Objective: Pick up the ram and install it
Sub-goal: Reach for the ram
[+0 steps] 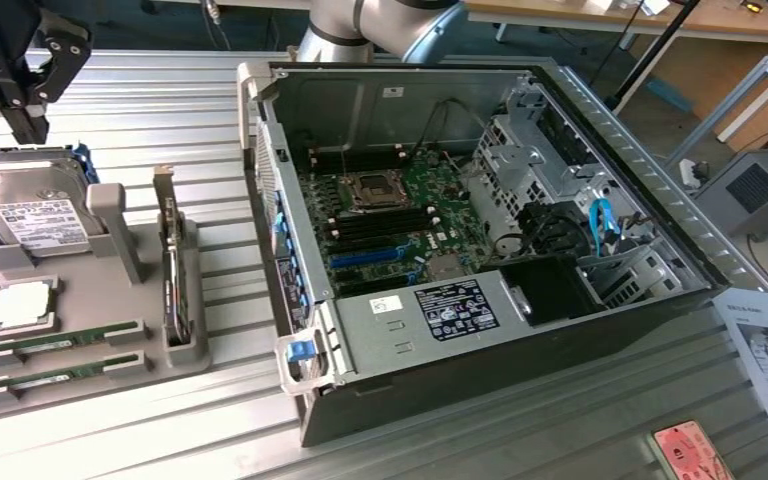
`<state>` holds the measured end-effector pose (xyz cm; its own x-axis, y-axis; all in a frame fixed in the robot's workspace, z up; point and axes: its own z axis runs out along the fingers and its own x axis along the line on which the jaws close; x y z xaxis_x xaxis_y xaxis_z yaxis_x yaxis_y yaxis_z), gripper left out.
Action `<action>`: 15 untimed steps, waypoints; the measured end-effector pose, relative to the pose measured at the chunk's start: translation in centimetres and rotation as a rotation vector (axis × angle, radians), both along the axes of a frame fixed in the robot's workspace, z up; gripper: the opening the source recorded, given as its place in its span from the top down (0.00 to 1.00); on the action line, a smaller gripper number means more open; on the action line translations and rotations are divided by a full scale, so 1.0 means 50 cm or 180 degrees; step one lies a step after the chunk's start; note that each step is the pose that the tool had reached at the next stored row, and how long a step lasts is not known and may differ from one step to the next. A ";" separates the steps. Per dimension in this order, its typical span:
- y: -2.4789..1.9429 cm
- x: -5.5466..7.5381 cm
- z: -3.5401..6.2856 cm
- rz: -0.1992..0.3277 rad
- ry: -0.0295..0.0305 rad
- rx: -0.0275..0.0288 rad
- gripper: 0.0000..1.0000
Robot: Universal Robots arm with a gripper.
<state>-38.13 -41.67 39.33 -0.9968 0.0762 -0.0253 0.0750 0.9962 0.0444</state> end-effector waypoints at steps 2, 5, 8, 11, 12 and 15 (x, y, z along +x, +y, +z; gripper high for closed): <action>0.0000 0.000 0.000 0.0000 0.0000 0.0000 0.89; -0.0055 0.000 0.000 0.0000 0.0000 0.0000 0.89; -0.0165 0.000 0.000 0.0000 0.0000 0.0000 0.89; -0.0250 -0.001 0.000 0.0000 0.0000 0.0000 0.89; -0.0279 -0.001 0.000 0.0000 0.0000 0.0000 0.89; -0.0339 -0.001 0.000 0.0000 0.0000 0.0000 0.89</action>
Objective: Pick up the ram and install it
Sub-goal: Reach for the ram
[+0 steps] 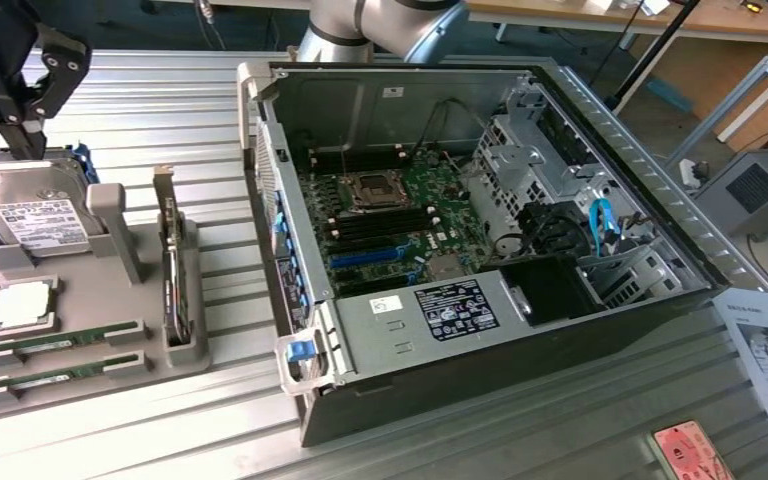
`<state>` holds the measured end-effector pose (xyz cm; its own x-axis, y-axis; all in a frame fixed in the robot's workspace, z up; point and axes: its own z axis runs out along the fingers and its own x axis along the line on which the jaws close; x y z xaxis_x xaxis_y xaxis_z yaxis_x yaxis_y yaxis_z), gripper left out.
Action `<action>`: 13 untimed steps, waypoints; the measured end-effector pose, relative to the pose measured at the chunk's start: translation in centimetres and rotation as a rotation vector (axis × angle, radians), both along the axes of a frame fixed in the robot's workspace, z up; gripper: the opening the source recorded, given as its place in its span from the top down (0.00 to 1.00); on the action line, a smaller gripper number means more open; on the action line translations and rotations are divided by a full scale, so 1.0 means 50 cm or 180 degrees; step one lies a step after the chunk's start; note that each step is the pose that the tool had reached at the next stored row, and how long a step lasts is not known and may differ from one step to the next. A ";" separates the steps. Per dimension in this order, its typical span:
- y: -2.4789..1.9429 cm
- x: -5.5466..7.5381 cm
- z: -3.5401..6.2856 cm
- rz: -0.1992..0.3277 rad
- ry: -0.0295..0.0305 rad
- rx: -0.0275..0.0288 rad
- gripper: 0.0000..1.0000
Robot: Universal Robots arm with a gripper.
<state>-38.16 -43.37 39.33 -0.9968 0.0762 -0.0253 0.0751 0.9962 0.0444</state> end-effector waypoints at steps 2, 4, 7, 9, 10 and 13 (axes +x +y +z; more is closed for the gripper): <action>-0.0075 0.000 0.000 0.0000 0.0000 0.0000 0.89; -0.0129 0.000 0.000 0.0000 0.0000 0.0000 0.89; -0.0206 0.000 0.000 0.0000 0.0000 0.0000 0.89; -0.0263 0.000 0.000 0.0000 0.0000 0.0000 0.89; -0.0291 0.000 0.000 0.0000 0.0000 0.0000 0.89; -0.0376 0.000 0.000 0.0000 0.0000 0.0000 0.89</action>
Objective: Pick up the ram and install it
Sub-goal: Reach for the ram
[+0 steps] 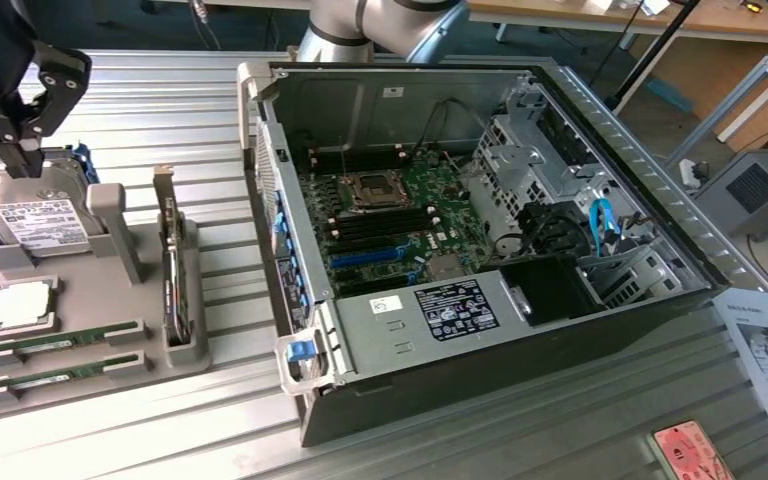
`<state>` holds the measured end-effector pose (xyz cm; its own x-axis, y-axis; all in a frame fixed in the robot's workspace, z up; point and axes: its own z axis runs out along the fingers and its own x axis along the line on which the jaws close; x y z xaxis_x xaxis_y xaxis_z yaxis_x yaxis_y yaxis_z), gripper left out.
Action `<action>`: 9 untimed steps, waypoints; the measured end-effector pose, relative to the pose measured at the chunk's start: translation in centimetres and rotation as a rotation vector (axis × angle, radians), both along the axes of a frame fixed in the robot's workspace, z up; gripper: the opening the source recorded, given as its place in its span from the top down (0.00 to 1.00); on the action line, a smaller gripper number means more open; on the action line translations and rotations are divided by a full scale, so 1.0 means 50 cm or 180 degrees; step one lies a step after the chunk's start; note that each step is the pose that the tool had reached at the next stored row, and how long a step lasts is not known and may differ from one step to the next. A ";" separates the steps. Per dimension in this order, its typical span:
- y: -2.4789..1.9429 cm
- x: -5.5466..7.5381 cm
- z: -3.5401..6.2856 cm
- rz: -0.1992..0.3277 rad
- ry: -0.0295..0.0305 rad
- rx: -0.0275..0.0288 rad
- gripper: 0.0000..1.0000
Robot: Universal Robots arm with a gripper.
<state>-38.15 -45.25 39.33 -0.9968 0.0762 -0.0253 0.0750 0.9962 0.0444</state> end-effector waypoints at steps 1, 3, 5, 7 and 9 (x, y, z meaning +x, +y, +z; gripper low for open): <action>-0.0039 0.000 0.000 0.0000 0.0000 0.0000 0.89; -0.0096 0.000 0.000 0.0000 0.0000 0.0000 0.89; -0.0151 0.000 0.000 0.0000 0.0000 0.0000 0.89; -0.0208 0.000 0.000 0.0000 0.0000 0.0000 0.89; -0.0259 0.000 0.000 0.0000 0.0000 0.0000 0.89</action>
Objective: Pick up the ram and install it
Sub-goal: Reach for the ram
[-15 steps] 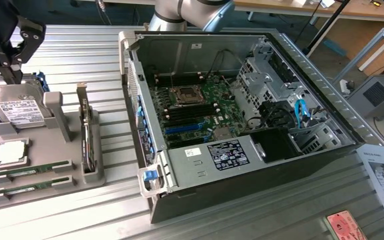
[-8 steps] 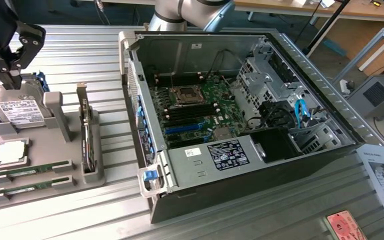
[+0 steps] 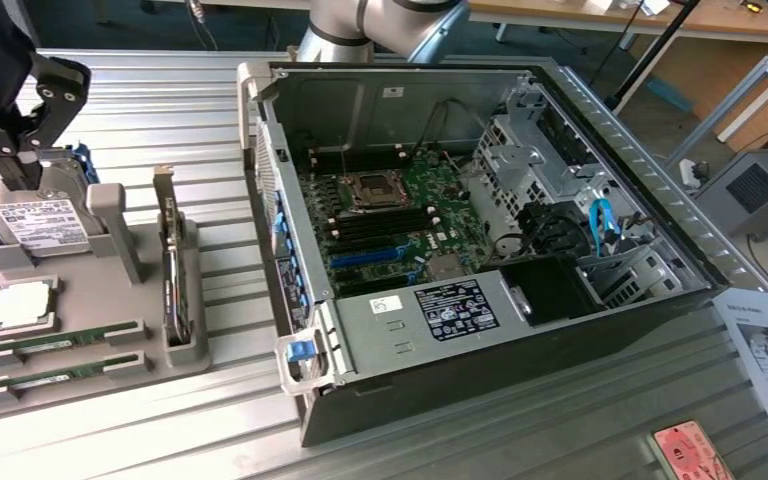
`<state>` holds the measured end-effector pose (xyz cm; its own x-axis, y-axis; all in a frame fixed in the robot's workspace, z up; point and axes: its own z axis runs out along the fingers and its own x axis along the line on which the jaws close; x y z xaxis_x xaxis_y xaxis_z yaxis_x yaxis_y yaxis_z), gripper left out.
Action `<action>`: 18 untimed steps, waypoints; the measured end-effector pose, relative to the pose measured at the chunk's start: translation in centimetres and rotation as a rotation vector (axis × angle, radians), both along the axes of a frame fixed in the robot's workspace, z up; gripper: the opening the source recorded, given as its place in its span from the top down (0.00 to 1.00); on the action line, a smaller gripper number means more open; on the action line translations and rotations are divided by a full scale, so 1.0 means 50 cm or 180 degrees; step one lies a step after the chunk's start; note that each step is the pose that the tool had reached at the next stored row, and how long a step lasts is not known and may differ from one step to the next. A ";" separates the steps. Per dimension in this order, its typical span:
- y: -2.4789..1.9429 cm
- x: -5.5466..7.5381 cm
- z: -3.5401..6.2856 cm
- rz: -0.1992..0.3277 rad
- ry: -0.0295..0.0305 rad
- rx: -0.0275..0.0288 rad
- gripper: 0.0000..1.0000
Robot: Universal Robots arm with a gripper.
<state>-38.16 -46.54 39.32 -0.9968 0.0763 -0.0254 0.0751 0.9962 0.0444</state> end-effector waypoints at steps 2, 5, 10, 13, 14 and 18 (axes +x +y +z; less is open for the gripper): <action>-0.0060 0.000 0.000 0.0000 0.0000 0.0000 0.89; -0.0134 0.000 0.000 0.0000 0.0000 0.0000 0.89; -0.0276 0.000 0.000 0.0000 0.0000 0.0000 0.89; -0.0333 0.000 0.000 0.0000 0.0000 0.0000 0.89; -0.0353 0.000 0.000 0.0000 0.0000 0.0000 0.89; -0.0432 0.000 0.000 0.0000 0.0000 0.0000 0.89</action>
<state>-38.16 -48.70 39.33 -0.9968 0.0762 -0.0253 0.0751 0.9962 0.0444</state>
